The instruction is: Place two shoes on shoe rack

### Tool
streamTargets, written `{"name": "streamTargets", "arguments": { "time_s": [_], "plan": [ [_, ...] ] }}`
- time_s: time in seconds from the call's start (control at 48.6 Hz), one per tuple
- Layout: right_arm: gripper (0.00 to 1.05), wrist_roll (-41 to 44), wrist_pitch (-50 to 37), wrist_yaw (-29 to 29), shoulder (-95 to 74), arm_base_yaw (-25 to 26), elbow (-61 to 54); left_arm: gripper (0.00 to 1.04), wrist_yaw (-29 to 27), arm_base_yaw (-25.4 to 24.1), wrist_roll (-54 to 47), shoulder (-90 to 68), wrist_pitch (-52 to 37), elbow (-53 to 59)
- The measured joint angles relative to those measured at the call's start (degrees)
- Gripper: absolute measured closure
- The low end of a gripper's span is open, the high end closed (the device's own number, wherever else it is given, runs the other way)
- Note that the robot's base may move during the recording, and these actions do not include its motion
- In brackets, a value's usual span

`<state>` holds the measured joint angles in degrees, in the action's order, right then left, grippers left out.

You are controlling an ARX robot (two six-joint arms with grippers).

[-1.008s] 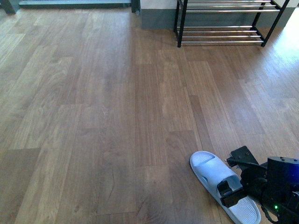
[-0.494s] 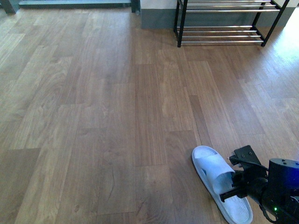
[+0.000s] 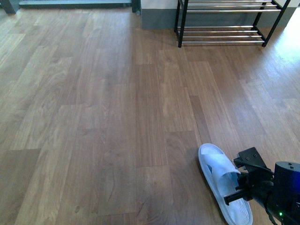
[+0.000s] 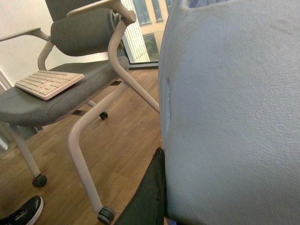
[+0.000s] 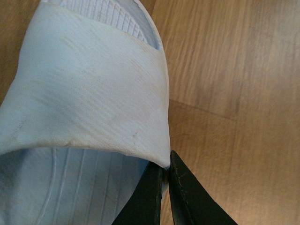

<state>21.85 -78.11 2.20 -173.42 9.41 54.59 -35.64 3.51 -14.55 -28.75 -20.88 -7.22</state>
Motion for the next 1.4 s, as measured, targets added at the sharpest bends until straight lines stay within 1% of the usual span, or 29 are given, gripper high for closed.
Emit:
{"name": "streamTargets", "arguments": {
  "time_s": [0.103, 0.123, 0.206, 0.226, 0.247, 0.288, 0.453, 0.555, 0.638, 0.741, 0.823, 0.885, 0.967, 1.029, 1.09, 1.111, 1.152, 1.193, 1.234, 1.296, 1.399],
  "plan": [
    [1.03, 1.8, -1.8, -0.5, 0.0, 0.0, 0.1, 1.03, 0.0, 0.0, 0.0, 0.0, 0.0, 0.0],
    [1.03, 2.7, -0.8, 0.1, 1.0, 0.3, -0.1, 1.03, 0.0, 0.0, 0.0, 0.0, 0.0, 0.0],
    [1.03, 6.4, 7.5, 2.5, 7.4, 1.4, -3.4, 1.03, 0.0, 0.0, 0.0, 0.0, 0.0, 0.0],
    [1.03, 7.0, 8.0, 2.7, 8.2, 1.5, -3.8, 1.03, 0.0, 0.0, 0.0, 0.0, 0.0, 0.0],
    [1.03, 9.0, 11.2, 3.6, 14.4, 1.8, -7.3, 1.03, 0.0, 0.0, 0.0, 0.0, 0.0, 0.0],
    [1.03, 10.8, 12.8, 4.5, 22.8, 2.2, -11.3, 1.03, 0.0, 0.0, 0.0, 0.0, 0.0, 0.0],
    [1.03, 11.4, 17.1, 7.5, 53.0, 2.8, -20.9, 1.03, 0.0, 0.0, 0.0, 0.0, 0.0, 0.0],
    [1.03, 12.2, 18.4, 8.8, 64.3, 3.0, -25.8, 1.03, 0.0, 0.0, 0.0, 0.0, 0.0, 0.0],
    [1.03, 14.3, 22.4, 9.7, 72.9, 4.9, -30.8, 1.03, 0.0, 0.0, 0.0, 0.0, 0.0, 0.0],
    [1.03, 15.3, 29.0, 11.5, 81.7, 7.3, -33.8, 1.03, 0.0, 0.0, 0.0, 0.0, 0.0, 0.0],
    [1.03, 15.5, 38.2, 13.9, 95.9, 9.5, -35.4, 1.03, 0.0, 0.0, 0.0, 0.0, 0.0, 0.0],
    [1.03, 15.2, 42.1, 15.4, 101.6, 10.4, -35.6, 1.03, 0.0, 0.0, 0.0, 0.0, 0.0, 0.0],
    [1.03, 12.8, 51.7, 17.9, 114.7, 12.5, -36.4, 1.03, 0.0, 0.0, 0.0, 0.0, 0.0, 0.0],
    [1.03, 10.3, 58.0, 18.8, 124.1, 13.5, -38.0, 1.03, 0.0, 0.0, 0.0, 0.0, 0.0, 0.0],
    [1.03, 7.6, 64.2, 19.8, 132.6, 13.8, -39.5, 1.03, 0.0, 0.0, 0.0, 0.0, 0.0, 0.0],
    [1.03, 6.0, 67.7, 20.4, 137.3, 13.8, -40.3, 1.03, 0.0, 0.0, 0.0, 0.0, 0.0, 0.0],
    [1.03, 3.6, 72.0, 20.4, 143.6, 13.9, -41.5, 1.03, 0.0, 0.0, 0.0, 0.0, 0.0, 0.0],
    [1.03, 0.1, 76.5, 18.3, 151.1, 13.2, -43.0, 1.03, 0.0, 0.0, 0.0, 0.0, 0.0, 0.0],
    [1.03, -2.5, 78.6, 16.3, 157.6, 12.5, -44.6, 1.03, 0.0, 0.0, 0.0, 0.0, 0.0, 0.0],
    [1.03, -5.5, 77.2, 16.3, 162.5, 12.5, -46.6, 1.03, 0.0, 0.0, 0.0, 0.0, 0.0, 0.0],
    [1.03, -7.7, 76.7, 16.2, 163.6, 12.5, -47.4, 1.03, 0.0, 0.0, 0.0, 0.0, 0.0, 0.0]
  ]
}}
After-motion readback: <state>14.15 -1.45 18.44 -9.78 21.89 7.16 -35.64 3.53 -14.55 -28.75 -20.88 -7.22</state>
